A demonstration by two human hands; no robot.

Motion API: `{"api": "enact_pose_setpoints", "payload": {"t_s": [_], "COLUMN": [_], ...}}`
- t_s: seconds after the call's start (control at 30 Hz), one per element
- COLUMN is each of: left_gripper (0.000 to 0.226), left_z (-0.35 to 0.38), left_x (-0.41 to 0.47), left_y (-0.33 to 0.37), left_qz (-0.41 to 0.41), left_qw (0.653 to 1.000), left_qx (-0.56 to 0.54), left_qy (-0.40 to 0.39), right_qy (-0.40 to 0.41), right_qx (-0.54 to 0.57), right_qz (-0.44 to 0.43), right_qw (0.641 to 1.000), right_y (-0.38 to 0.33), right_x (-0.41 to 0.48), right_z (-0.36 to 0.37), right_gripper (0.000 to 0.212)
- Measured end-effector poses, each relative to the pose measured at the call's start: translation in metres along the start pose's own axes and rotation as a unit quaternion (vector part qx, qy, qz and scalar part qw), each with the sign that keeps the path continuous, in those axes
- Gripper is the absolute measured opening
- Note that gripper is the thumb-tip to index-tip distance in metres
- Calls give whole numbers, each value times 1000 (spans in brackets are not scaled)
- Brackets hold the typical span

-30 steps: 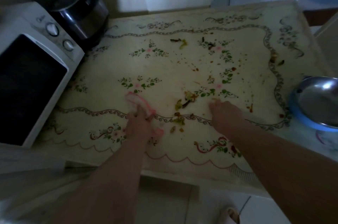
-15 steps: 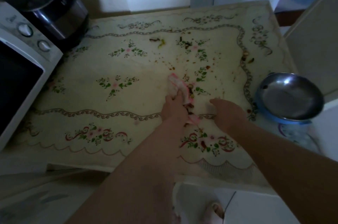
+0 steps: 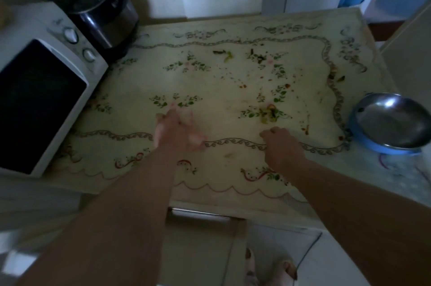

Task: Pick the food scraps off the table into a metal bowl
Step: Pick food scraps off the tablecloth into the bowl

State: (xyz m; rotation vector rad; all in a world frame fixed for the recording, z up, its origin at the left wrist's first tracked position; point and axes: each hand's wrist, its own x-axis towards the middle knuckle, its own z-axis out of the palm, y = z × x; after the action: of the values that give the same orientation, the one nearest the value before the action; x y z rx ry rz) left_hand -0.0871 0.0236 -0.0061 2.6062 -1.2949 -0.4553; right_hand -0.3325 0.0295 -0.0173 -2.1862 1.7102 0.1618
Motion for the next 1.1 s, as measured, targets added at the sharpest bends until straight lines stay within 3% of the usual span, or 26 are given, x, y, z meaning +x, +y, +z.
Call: {"api": "enact_pose_setpoints", "payload": {"t_s": [0.07, 0.13, 0.23, 0.37, 0.5, 0.73, 0.83, 0.93, 1.1], "left_gripper": [61, 56, 79, 88, 76, 64, 64, 63, 83], "left_z": [-4, 1, 8, 23, 48, 87, 89, 81, 46], "left_x": [10, 13, 11, -5, -41, -87, -100, -93, -89], "left_y": [-37, -67, -80, -66, -23, 54, 87, 104, 68], "left_qz": [-10, -5, 9, 41, 89, 190, 168, 168, 116], "left_qw": [986, 982, 985, 984, 971, 957, 967, 956, 964], "left_qx": [160, 158, 89, 97, 179, 164, 106, 129, 216], "left_qy": [-37, -104, -150, -145, -131, -144, -161, -203, -104], "right_qy": [-8, -22, -17, -10, -7, -16, -30, -47, -59], "right_qx": [2, -7, -51, -55, -24, 31, 67, 80, 54], "right_qz": [-1, 17, 40, 44, 44, 64, 59, 30, -30], "right_qw": [1000, 1000, 998, 997, 999, 997, 996, 995, 996], "right_y": [-15, -25, -33, -35, -21, 44, 79, 104, 122], "right_x": [3, 6, 9, 11, 2, -14, -19, -25, -26], "right_z": [4, 8, 10, 9, 5, -7, -7, -9, -21], "right_gripper": [45, 37, 25, 26, 37, 44, 44, 45, 45]}}
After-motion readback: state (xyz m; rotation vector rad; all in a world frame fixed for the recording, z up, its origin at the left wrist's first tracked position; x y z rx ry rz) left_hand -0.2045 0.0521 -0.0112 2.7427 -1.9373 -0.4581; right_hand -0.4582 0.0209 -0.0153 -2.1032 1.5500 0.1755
